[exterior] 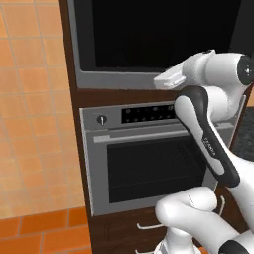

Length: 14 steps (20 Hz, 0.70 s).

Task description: Open the microwave, place the bowl with waffle inside the microwave, then close the microwave door and turn it on.

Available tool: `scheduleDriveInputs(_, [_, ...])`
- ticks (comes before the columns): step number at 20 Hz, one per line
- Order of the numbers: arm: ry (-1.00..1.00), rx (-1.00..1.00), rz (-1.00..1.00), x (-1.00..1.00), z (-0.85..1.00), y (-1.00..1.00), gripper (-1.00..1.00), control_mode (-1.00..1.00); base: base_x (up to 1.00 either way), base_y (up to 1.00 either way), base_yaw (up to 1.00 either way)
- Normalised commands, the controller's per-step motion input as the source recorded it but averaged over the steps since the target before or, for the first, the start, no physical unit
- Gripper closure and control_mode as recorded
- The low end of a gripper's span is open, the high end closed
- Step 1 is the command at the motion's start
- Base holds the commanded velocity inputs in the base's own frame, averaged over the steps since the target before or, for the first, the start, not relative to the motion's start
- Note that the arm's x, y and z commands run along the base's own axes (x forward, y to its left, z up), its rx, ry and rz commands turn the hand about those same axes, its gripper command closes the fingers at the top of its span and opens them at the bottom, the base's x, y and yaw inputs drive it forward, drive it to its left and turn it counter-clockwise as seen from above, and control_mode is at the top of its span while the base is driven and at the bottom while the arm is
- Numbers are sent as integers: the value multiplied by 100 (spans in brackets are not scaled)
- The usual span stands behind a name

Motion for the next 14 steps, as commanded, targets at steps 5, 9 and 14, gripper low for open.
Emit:
scheduleDriveInputs(5, [14,2,6,78,-20,34,100,-100,0,0,0])
scheduleDriveInputs(9, [0,1,-11,63,-50,54,100,-100,0,0,0])
scheduleDriveInputs(14, [-1,3,-10,79,-60,25,100,-100,0,0,0])
